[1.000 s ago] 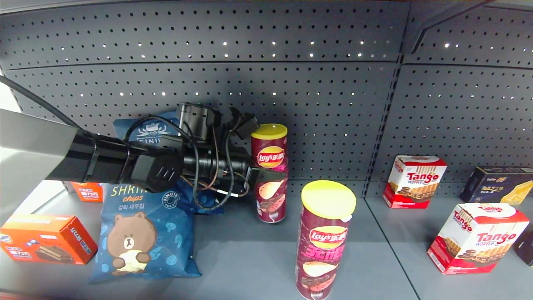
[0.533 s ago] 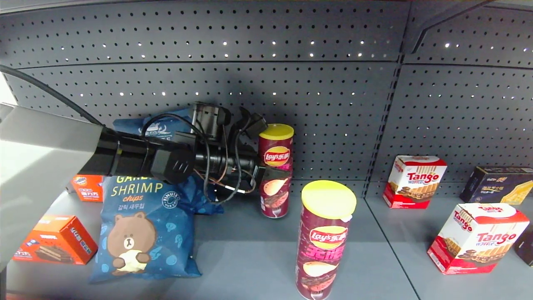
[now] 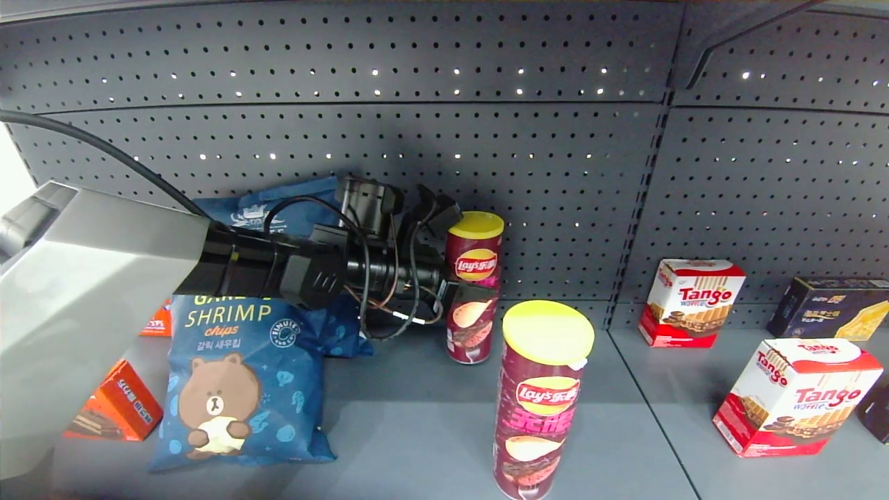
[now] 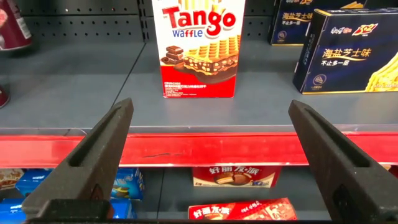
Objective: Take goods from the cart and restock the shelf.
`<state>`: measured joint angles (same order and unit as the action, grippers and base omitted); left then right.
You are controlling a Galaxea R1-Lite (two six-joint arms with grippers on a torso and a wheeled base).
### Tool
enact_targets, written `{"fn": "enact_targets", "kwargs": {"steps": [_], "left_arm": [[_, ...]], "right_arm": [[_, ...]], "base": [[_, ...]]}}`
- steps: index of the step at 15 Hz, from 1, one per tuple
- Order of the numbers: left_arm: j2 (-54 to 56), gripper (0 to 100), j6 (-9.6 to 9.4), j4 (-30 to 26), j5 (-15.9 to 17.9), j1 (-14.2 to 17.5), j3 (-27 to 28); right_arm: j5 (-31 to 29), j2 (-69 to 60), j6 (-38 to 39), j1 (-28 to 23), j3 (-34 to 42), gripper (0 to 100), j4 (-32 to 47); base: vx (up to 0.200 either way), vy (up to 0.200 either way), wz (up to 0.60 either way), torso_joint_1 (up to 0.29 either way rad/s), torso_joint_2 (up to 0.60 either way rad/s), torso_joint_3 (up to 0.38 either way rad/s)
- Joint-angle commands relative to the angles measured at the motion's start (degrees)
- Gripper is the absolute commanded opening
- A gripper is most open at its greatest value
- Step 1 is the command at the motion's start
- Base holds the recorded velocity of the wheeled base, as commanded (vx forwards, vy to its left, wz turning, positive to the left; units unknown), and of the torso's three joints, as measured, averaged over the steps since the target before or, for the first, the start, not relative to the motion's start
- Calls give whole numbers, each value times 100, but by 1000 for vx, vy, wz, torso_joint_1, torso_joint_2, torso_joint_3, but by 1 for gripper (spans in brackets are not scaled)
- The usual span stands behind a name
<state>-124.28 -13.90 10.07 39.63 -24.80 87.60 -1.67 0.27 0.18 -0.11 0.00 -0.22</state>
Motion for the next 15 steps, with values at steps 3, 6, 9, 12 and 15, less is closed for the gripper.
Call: {"fn": "enact_targets", "kwargs": {"steps": [3, 6, 9, 12, 15], "left_arm": [[-193, 0, 1, 13, 1, -60, 178], [-289, 0, 10, 13, -8, -60, 301], [-369, 0, 10, 13, -8, -52, 345], [-448, 0, 19, 13, -8, -52, 416], [-456, 0, 1, 21, -17, -52, 416]], "right_arm": [[0, 8, -1, 2, 0, 100, -4], [0, 8, -1, 2, 0, 100, -4], [0, 8, -1, 2, 0, 100, -4], [0, 8, -1, 2, 0, 100, -4], [0, 8, -1, 2, 0, 100, -4]], "base": [[0, 0, 0, 0, 0, 0], [0, 0, 0, 0, 0, 0], [0, 0, 0, 0, 0, 0], [0, 0, 0, 0, 0, 0], [0, 0, 0, 0, 0, 0]]}}
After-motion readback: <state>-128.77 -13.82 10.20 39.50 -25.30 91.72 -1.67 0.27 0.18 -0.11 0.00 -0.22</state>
